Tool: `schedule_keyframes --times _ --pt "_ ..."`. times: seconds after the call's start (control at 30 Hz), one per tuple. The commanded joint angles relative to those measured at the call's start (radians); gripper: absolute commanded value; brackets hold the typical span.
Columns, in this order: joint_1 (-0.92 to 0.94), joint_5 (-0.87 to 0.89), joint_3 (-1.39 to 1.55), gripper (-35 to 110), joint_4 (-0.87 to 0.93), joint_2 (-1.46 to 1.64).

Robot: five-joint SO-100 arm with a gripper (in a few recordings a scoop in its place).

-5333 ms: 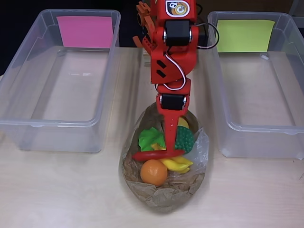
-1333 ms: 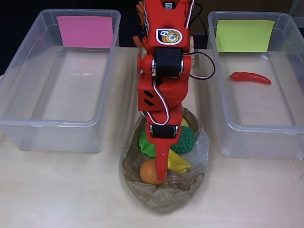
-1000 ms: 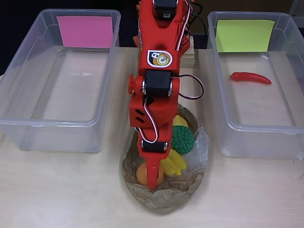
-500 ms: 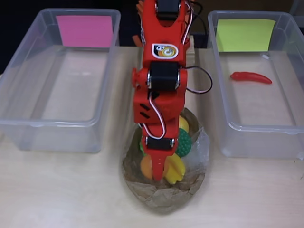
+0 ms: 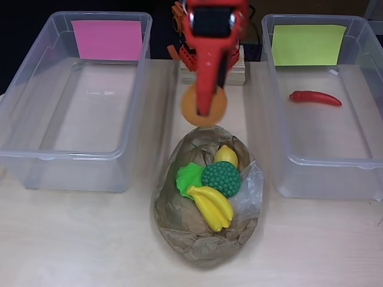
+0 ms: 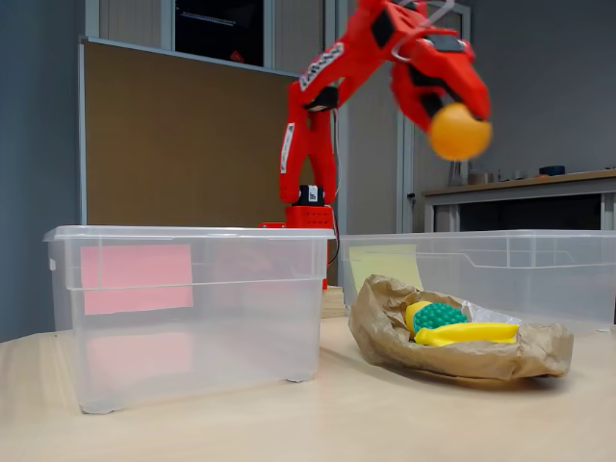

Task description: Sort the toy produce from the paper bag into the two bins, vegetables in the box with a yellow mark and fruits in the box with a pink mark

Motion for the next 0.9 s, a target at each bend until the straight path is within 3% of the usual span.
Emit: schedule_keyframes --times 0.0,0.23,0.4,0.73,0.87 --pt "0.193 0.066 0.210 8 0.035 0.284" --pt "0.721 0.083 0.492 8 0.058 0.434" --pt "0.960 -0.008 0.583 3 -0.026 0.362" --pt "1.123 -0.017 0.715 5 -0.170 0.166" --pt "1.155 -0.048 0.772 18 -0.206 0.176"
